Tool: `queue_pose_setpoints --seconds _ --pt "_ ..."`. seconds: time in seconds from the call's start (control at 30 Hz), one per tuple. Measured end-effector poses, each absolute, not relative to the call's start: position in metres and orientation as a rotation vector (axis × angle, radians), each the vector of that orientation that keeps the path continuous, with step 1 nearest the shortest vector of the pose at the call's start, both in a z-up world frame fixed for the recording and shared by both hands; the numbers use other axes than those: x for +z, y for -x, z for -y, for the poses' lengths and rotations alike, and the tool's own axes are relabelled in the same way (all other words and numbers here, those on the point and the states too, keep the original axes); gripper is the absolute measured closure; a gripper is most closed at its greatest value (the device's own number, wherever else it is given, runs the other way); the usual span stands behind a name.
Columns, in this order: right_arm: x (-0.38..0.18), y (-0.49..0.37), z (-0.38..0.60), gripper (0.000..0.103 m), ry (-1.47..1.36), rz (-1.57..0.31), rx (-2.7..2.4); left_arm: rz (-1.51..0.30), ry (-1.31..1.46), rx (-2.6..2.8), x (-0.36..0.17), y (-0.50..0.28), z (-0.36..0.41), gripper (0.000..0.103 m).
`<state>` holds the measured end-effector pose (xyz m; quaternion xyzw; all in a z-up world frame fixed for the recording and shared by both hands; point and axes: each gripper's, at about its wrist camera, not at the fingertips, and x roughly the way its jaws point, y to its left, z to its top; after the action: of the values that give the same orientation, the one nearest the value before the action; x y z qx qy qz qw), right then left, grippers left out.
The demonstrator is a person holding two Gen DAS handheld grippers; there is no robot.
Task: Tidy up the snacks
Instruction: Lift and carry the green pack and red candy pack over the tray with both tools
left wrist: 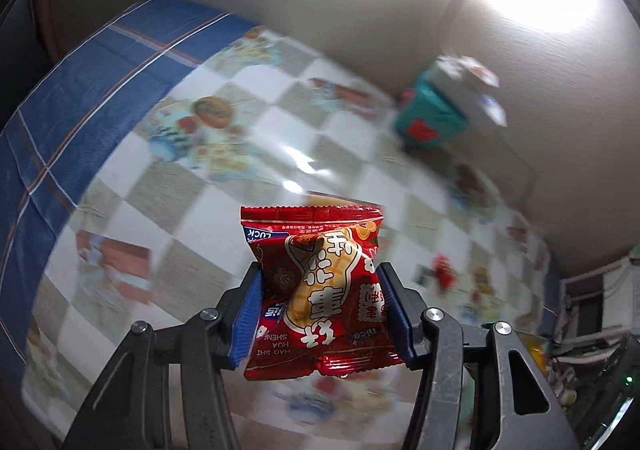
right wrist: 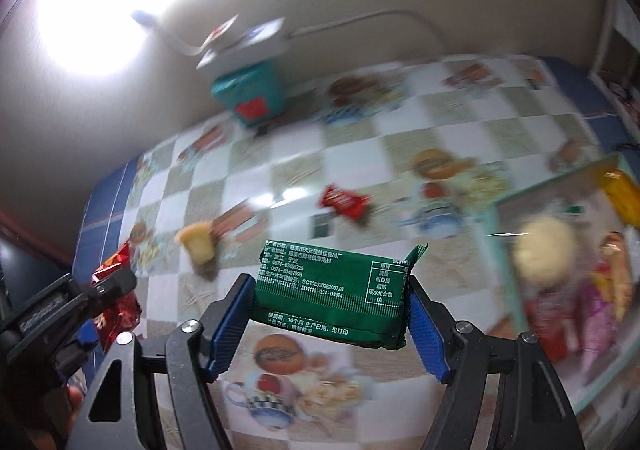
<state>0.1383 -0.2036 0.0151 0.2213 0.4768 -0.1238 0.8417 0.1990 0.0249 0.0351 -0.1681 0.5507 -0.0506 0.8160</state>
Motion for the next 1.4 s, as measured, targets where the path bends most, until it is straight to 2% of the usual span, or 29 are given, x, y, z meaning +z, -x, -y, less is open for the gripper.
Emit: queue_pose_setpoints --seconds 0.57,0.73,1.0,1.4 --pt "0.07 -0.026 0.378 0.027 -0.63 -0.815 -0.575 -1.106 0.304 -0.334 0.08 -0.129 0.121 0.045" --pt "0.062 -0.006 0.419 0.027 -0.651 -0.822 -0.653 -1.092 0.192 -0.437 0.084 -0.11 0.173 0.045" --pt "0.03 0.008 0.46 0.027 -0.671 -0.908 -0.708 -1.161 0.057 -0.546 0.056 -0.088 0.244 0.045" --pt "-0.005 0.014 0.48 0.026 -0.733 -0.99 -0.688 -1.242 0.027 -0.609 0.02 -0.078 0.284 0.045"
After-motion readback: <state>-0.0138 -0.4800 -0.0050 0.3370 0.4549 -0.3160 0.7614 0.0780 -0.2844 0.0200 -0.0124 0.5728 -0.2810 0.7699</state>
